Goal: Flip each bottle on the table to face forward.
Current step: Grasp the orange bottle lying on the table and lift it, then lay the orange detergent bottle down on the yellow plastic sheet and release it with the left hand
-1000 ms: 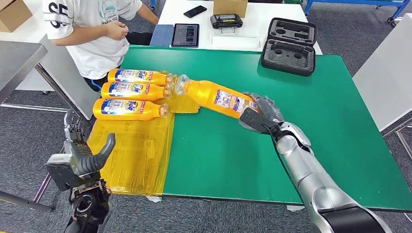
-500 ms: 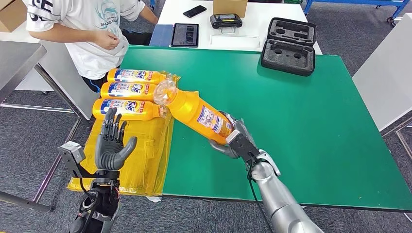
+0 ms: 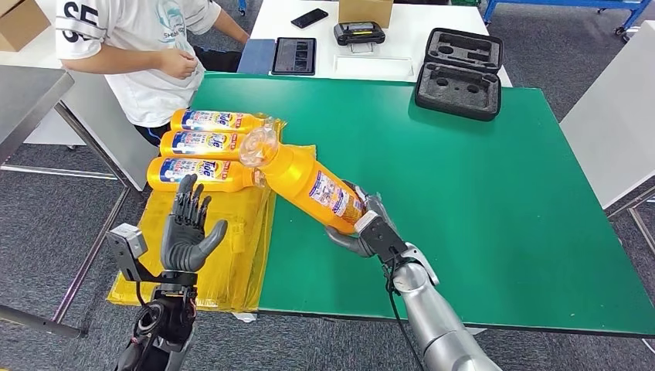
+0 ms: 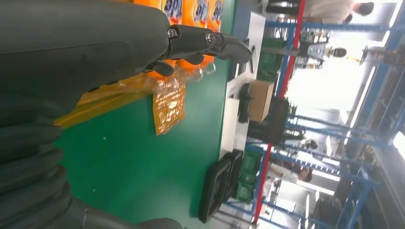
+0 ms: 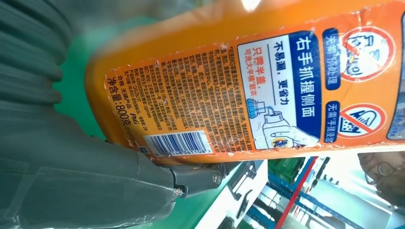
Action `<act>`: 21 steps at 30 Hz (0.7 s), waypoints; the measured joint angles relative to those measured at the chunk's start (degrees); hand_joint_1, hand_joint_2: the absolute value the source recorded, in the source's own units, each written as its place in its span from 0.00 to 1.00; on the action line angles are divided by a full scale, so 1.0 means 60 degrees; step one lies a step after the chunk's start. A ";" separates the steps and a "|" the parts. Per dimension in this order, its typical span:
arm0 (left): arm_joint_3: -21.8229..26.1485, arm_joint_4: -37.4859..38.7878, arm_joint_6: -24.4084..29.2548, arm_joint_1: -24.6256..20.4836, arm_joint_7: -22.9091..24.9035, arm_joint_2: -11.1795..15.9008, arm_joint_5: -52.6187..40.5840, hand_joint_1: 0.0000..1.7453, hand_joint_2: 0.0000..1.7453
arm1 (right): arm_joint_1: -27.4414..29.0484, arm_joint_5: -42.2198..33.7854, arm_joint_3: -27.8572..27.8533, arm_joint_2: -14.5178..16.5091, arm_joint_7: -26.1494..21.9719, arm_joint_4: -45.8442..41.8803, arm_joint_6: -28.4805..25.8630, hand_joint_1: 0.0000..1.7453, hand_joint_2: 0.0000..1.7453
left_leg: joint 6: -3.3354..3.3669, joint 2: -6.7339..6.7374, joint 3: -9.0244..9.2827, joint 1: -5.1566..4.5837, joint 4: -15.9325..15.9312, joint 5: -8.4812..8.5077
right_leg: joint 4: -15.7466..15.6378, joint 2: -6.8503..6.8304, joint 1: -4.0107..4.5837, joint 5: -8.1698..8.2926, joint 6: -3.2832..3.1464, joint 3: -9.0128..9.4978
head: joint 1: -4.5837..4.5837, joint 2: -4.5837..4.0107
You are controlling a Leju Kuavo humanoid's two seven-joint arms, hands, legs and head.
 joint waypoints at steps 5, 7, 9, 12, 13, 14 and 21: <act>-0.0329 0.0114 -0.0327 -0.0126 0.0020 -0.0035 -0.0344 0.00 1.00 | 0.0105 -0.0101 0.0178 0.0260 -0.0112 0.0129 0.0174 1.00 1.00 | 0.0000 0.0000 -0.0002 0.0001 0.0000 0.0000 | 0.0000 0.0000 0.0000 -0.0001 -0.0001 -0.0002 | -0.0001 0.0000; -0.0469 0.0187 -0.0450 -0.0203 0.0020 -0.0036 -0.0464 0.00 1.00 | 0.0137 -0.0146 0.0290 0.0350 -0.0190 0.0237 0.0217 1.00 1.00 | 0.0000 0.0000 -0.0004 0.0001 0.0000 0.0000 | 0.0000 0.0000 0.0000 -0.0002 -0.0001 -0.0003 | -0.0001 0.0000; -0.0594 0.0279 -0.0641 -0.0269 0.0012 -0.0036 -0.0505 0.00 1.00 | 0.0144 -0.0206 0.0405 0.0426 -0.0240 0.0361 0.0260 1.00 1.00 | 0.0000 0.0000 -0.0004 0.0001 0.0000 0.0000 | 0.0000 0.0000 0.0000 -0.0002 -0.0002 -0.0003 | 0.0001 0.0000; -0.0738 0.0397 -0.0880 -0.0333 -0.0064 -0.0034 -0.0606 0.00 1.00 | 0.0141 -0.0285 0.0546 0.0497 -0.0298 0.0538 0.0318 1.00 1.00 | 0.0000 -0.0001 -0.0004 0.0000 0.0000 0.0000 | 0.0000 0.0000 -0.0001 -0.0001 -0.0001 -0.0002 | 0.0002 0.0000; -0.0790 0.0431 -0.0937 -0.0352 -0.0129 -0.0032 -0.0702 0.00 1.00 | 0.0139 -0.0312 0.0588 0.0519 -0.0315 0.0598 0.0337 1.00 1.00 | 0.0000 -0.0001 -0.0004 0.0000 0.0000 0.0000 | 0.0000 0.0000 -0.0001 -0.0001 -0.0001 -0.0002 | 0.0001 0.0000; -0.0857 0.0463 -0.0984 -0.0376 -0.0211 -0.0028 -0.0844 0.00 1.00 | 0.0137 -0.0333 0.0635 0.0540 -0.0331 0.0663 0.0353 1.00 1.00 | 0.0000 -0.0001 -0.0004 0.0000 0.0000 0.0000 | 0.0000 0.0000 -0.0001 -0.0001 -0.0001 -0.0002 | 0.0001 0.0000; -0.1466 0.0617 -0.1433 -0.0594 -0.0594 0.0028 -0.1860 0.00 1.00 | 0.0108 -0.0237 0.0967 0.0643 -0.0345 0.1053 0.0353 1.00 1.00 | 0.0000 -0.0002 -0.0005 0.0000 0.0000 0.0000 | 0.0000 -0.0001 -0.0001 0.0000 0.0000 -0.0001 | 0.0001 0.0000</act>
